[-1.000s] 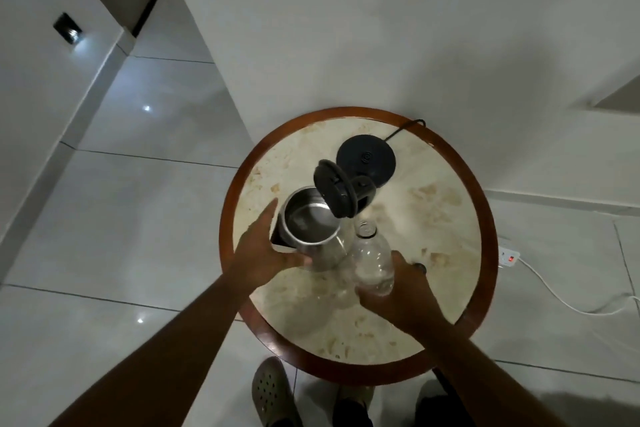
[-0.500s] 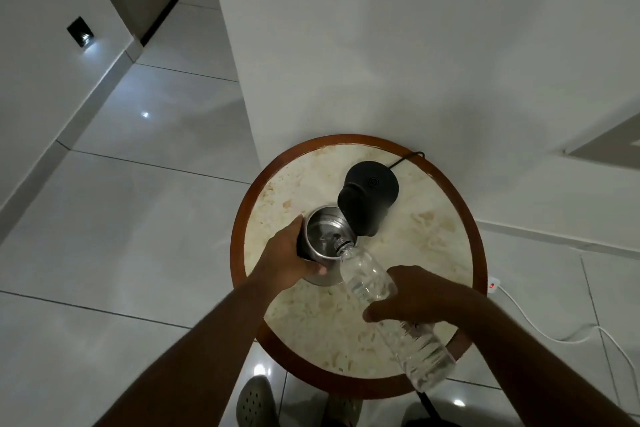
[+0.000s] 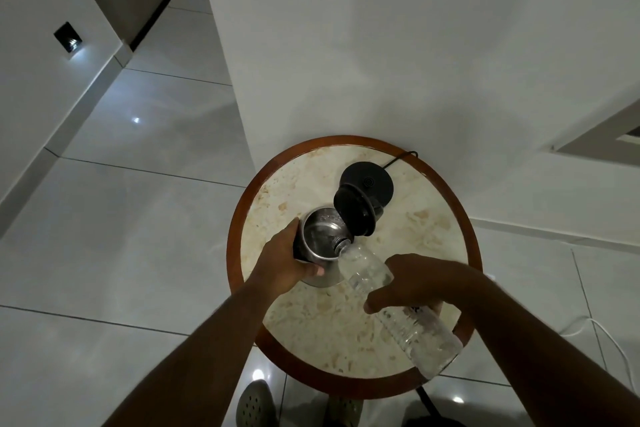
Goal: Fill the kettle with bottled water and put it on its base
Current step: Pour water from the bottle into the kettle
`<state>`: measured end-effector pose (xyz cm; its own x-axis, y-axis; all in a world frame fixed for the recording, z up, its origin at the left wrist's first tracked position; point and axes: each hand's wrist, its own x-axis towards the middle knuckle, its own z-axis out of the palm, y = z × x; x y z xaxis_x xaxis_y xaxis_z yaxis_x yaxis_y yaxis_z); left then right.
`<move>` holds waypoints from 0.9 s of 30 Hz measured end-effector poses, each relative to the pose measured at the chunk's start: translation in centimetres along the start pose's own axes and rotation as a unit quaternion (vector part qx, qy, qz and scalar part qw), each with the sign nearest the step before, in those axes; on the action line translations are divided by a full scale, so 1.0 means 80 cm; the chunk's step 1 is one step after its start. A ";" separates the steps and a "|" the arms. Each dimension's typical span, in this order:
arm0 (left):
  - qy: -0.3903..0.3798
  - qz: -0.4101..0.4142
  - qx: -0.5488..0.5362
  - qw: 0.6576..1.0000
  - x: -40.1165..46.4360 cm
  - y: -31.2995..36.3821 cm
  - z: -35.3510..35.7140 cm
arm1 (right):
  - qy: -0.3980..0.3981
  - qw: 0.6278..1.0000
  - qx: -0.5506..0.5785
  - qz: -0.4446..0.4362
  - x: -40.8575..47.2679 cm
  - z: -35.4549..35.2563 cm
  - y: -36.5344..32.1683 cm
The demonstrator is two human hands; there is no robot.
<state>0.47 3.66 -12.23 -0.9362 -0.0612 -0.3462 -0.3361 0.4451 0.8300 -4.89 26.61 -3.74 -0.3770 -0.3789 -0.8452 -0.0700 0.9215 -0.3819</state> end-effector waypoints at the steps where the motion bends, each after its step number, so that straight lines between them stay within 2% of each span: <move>1: 0.001 -0.001 -0.001 1.000 0.000 -0.001 0.000 | -0.002 1.000 -0.001 0.004 -0.001 -0.001 0.000; 10: -0.005 -0.006 -0.004 1.000 0.000 0.001 -0.001 | 0.009 1.000 -0.002 0.016 0.004 0.003 0.005; 13: 0.005 -0.063 -0.043 0.997 -0.008 0.002 0.001 | 0.011 1.000 0.002 0.010 0.004 0.007 0.008; 15: -0.008 -0.194 -0.116 0.974 -0.025 -0.002 0.006 | 0.016 1.000 0.003 0.006 0.004 0.013 0.012; 17: -0.094 -0.299 -0.172 0.934 -0.048 -0.005 0.015 | 0.033 0.999 0.007 0.006 0.004 0.020 0.016; 19: -0.188 -0.317 -0.216 0.904 -0.064 0.003 0.034 | 0.053 0.998 0.024 0.003 0.007 0.029 0.022; 21: -0.212 -0.297 -0.282 0.888 -0.072 0.021 0.060 | 0.067 0.997 0.029 -0.019 0.007 0.039 0.024; 24: -0.166 -0.277 -0.358 0.876 -0.068 0.059 0.099 | 0.111 0.990 0.015 -0.085 0.008 0.053 0.027; 27: -0.090 -0.290 -0.365 0.880 -0.059 0.070 0.121 | 0.166 0.978 0.053 -0.111 0.008 0.070 0.039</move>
<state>3.99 15.08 -10.15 -0.5750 0.0832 -0.8139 -0.7909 -0.3112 0.5269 -0.17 28.77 -7.59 -0.6440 -0.5044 -0.5752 -0.0950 0.7988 -0.5941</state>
